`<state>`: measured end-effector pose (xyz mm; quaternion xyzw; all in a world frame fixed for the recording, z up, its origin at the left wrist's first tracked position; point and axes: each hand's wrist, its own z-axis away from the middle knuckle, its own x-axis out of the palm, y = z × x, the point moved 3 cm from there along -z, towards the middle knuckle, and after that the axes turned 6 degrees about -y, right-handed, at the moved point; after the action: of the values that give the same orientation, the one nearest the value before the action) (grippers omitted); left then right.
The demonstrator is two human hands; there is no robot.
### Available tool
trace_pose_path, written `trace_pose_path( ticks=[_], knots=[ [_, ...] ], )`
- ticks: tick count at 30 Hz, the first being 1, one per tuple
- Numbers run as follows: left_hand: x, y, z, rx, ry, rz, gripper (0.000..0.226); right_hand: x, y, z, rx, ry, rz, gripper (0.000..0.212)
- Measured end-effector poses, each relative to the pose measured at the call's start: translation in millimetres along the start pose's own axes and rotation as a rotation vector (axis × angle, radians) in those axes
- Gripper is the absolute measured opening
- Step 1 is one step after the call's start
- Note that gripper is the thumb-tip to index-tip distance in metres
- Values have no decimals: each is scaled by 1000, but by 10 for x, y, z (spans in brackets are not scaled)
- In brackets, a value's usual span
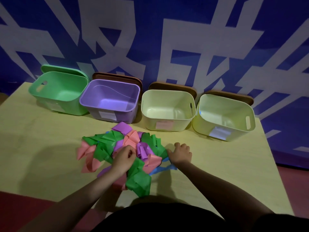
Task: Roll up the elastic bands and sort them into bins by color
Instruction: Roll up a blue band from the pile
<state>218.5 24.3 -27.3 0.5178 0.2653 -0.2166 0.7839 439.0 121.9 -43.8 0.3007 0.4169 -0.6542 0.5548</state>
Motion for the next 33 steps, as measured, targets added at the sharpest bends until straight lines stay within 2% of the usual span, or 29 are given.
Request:
trace_pose_path(
  ticks=[4,7,9,13,16,21,25,29,33],
  knots=[
    [22,137,-49,-2,41,-129,4,8,160,-24,7,-159,-74,45],
    [68,320,-76,47,-3,-134,13,14,246,5,-32,-289,-151,27],
    [121,474,-85,94,-50,-85,16,-52,237,68,-79,-322,-251,22],
    [192,727,-150,139,-92,49,16,-531,90,299,-255,-218,-681,19],
    [173,956,-212,150,-35,180,18,-1049,-37,537,-382,-222,-916,25],
    [-104,1569,-79,176,-1,577,28,-1818,-196,827,-645,-222,-1011,23],
    [-332,1933,-2,198,-16,827,38,-2256,-288,970,-744,-126,-1091,25],
    [-503,2288,120,265,-165,915,46,-2490,-367,1008,-760,-30,-1102,21],
    [-568,2424,261,349,-68,974,32,-2484,-315,978,-692,25,-1114,21]
  ],
)
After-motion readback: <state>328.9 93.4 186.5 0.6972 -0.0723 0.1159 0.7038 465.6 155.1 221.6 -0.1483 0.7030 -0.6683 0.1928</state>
